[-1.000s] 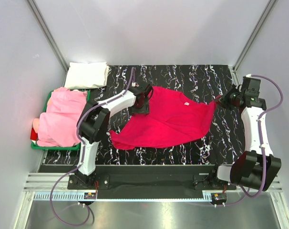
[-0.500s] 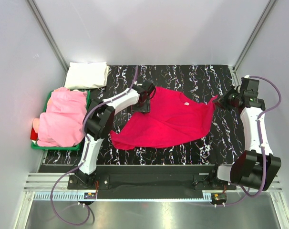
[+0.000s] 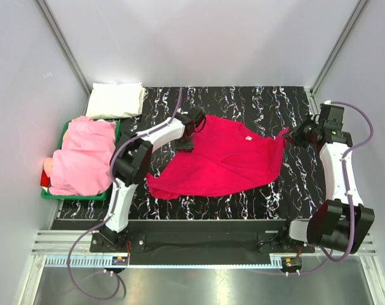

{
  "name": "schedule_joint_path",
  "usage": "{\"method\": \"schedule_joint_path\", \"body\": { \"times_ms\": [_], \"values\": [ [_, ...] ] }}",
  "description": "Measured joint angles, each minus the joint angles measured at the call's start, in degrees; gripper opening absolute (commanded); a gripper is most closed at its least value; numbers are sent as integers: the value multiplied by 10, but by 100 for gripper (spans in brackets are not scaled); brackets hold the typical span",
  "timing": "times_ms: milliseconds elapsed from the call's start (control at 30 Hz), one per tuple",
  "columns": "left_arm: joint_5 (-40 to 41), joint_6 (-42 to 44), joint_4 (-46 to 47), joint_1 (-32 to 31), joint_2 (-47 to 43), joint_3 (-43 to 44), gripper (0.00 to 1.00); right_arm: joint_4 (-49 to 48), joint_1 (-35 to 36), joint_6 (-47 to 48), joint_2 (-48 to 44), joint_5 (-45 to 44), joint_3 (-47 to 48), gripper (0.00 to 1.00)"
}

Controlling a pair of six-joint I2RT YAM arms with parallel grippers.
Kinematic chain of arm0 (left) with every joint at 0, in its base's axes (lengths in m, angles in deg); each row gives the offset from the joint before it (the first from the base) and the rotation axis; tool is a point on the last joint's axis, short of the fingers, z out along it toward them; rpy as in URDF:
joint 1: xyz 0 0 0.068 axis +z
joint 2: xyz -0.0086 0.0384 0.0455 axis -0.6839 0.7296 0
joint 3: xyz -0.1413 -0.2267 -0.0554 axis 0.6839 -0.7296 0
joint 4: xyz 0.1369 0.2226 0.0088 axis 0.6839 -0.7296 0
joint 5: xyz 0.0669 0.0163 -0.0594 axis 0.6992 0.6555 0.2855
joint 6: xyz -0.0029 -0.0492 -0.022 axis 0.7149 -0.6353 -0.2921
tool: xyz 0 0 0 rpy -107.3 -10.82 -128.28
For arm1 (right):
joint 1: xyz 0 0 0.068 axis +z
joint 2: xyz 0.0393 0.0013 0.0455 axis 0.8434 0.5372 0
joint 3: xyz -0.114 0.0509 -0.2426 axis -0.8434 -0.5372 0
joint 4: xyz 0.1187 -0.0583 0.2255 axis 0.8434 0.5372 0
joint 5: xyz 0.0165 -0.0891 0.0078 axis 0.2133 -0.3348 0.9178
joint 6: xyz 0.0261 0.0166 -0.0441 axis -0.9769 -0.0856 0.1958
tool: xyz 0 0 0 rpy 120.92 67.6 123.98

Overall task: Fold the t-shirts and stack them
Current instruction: Flatten the tshirt out

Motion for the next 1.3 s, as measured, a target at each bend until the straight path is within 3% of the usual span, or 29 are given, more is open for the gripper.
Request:
{"method": "schedule_joint_path", "body": {
  "times_ms": [133,167,500,600,933,1300],
  "values": [
    [0,3,1,0,0,0,13,-2,0,0,1,0,-1,0],
    [-1,3,3,0,0,-2,0,-2,0,0,1,0,-2,0],
    [-3,12,-4,6,-51,-33,0,5,0,0,3,0,5,0],
    [-3,19,-19,6,-142,-56,0,28,0,-2,1,-4,34,0],
    [-9,67,-6,6,-615,-61,0,144,0,-31,-97,-82,256,0],
    [-83,156,54,6,-851,-57,0,219,9,-16,-188,-254,551,0]
  ]
}}
